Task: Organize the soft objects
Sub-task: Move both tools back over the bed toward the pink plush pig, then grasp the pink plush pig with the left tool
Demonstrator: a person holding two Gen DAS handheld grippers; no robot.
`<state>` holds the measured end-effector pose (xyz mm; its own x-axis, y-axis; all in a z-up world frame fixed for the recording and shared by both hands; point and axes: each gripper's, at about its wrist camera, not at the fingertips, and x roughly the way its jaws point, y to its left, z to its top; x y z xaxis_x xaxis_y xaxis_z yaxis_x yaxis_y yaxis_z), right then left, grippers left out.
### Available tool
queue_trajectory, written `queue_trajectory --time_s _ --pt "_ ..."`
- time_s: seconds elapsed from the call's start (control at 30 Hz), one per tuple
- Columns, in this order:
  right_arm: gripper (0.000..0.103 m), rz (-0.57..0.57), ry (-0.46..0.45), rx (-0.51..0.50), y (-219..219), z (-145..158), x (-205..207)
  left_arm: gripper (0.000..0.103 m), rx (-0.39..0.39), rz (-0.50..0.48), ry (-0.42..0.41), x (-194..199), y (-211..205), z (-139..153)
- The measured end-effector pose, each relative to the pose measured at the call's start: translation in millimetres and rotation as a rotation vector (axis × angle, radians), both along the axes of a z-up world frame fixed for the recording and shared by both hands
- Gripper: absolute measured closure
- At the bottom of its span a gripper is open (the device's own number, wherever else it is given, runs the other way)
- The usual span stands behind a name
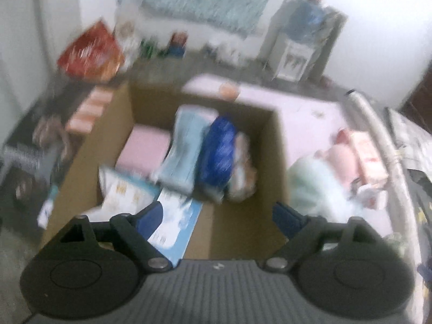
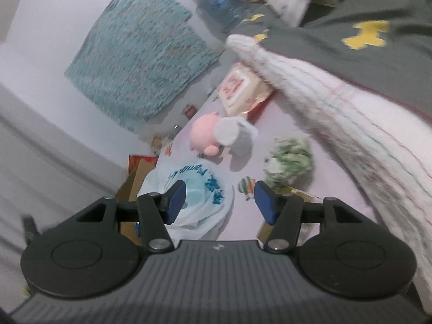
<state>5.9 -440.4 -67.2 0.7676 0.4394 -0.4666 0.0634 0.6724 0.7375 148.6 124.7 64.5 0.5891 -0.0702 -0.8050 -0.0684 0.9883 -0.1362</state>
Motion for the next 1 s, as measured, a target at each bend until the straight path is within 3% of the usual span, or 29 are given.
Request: queue_trajectory --time_s 0.13,0.23,0.37,0.53,0.67,0.8,1.0 --pt "0.047 0.06 -0.034 -0.024 18 8 22 0.004 0.027 -0.121 -0.084 6 -48 36" --pt "0.046 0.098 -0.058 -0.056 32 12 43 0.002 0.052 -0.214 -0.085 26 -100 43" --pt "0.043 0.14 -0.065 -0.081 46 14 62 0.002 0.102 -0.329 -0.044 67 -178 25" --pt "0.036 0.149 -0.05 -0.069 49 4 72 0.002 0.172 -0.415 0.019 114 -261 -25" --pt "0.036 0.153 -0.017 -0.048 49 -9 74 0.002 0.164 -0.392 0.106 161 -294 -65" --pt "0.035 0.122 0.003 -0.067 44 -19 73 0.002 0.205 -0.319 0.12 199 -313 -98" --pt "0.035 0.094 0.039 -0.052 32 -34 68 0.003 0.218 -0.243 0.228 233 -319 -139"
